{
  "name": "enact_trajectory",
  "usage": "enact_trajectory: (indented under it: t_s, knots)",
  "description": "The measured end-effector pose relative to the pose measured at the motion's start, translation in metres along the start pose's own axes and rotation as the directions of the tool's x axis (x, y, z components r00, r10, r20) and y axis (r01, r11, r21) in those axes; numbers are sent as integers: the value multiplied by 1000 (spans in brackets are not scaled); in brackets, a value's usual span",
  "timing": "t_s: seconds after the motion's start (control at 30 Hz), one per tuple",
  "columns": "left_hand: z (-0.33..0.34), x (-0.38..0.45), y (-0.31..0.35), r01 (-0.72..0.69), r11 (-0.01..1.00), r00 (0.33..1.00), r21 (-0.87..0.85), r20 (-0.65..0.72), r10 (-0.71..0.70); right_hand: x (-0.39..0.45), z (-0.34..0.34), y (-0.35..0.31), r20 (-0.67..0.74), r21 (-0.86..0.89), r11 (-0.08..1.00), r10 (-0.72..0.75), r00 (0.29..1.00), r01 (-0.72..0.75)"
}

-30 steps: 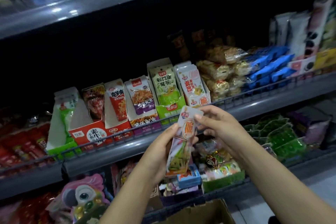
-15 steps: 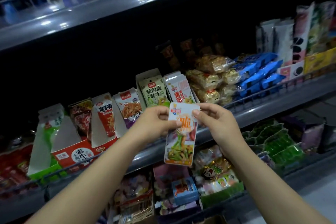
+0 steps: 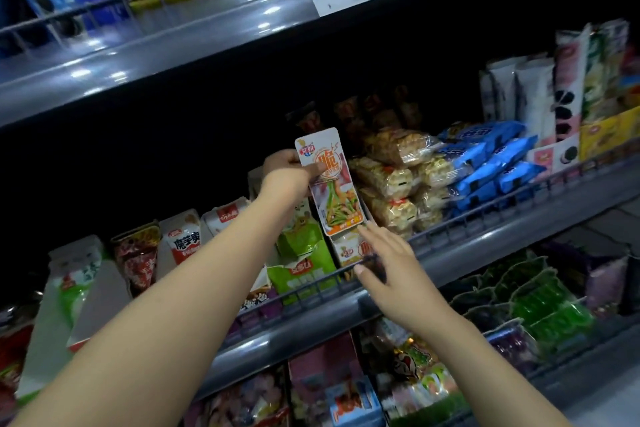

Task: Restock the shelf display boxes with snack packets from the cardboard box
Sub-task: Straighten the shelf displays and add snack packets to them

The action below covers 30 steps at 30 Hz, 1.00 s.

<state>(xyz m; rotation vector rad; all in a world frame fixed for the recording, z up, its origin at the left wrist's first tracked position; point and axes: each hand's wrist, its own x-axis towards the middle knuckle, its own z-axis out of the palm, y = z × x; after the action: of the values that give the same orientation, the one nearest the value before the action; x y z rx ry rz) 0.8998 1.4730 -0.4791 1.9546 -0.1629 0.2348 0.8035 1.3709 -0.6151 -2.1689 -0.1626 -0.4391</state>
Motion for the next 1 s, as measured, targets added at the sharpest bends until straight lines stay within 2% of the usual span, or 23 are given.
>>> enact_trajectory:
  t_s: [0.2, 0.3, 0.33, 0.4, 0.47, 0.53, 0.67, 0.77, 0.9, 1.0]
  knots:
    - [13, 18, -13, 34, 997, 999, 64, -11, -34, 2, 4, 5, 29, -38, 999, 4, 1000, -3]
    - [19, 17, -24, 6, 977, 999, 213, 35, -14, 2, 3, 7, 33, -53, 999, 0, 999, 2]
    - [20, 16, -28, -49, 945, 998, 323, 49, 35, 2, 3, 7, 32, -60, 998, -4, 999, 6]
    - [18, 16, -33, -165, 818, 986, 551, 88, 139, 2, 3, 8, 29, -77, 997, -16, 999, 18]
    - [16, 15, -38, -199, 726, 980, 659, 117, 162, 3, 3, 10, 25, -88, 996, -27, 999, 29]
    - [14, 16, -41, -229, 689, 973, 687, 159, 165, 4, 3, 10, 24, -87, 996, -30, 999, 32]
    - [12, 17, -37, -340, 614, 934, 712, 331, 133, 5, 5, 10, 23, -80, 996, -26, 999, 28]
    - [14, 20, -37, -361, 566, 926, 741, 358, 122, 5, 6, 11, 20, -66, 997, -27, 999, 28]
    - [15, 21, -44, -353, 613, 930, 706, 337, 146, 5, 6, 12, 20, -53, 998, -38, 999, 39]
    - [13, 14, -49, -367, 700, 929, 613, 283, 239, 4, 5, 13, 23, -64, 997, -49, 999, 51]
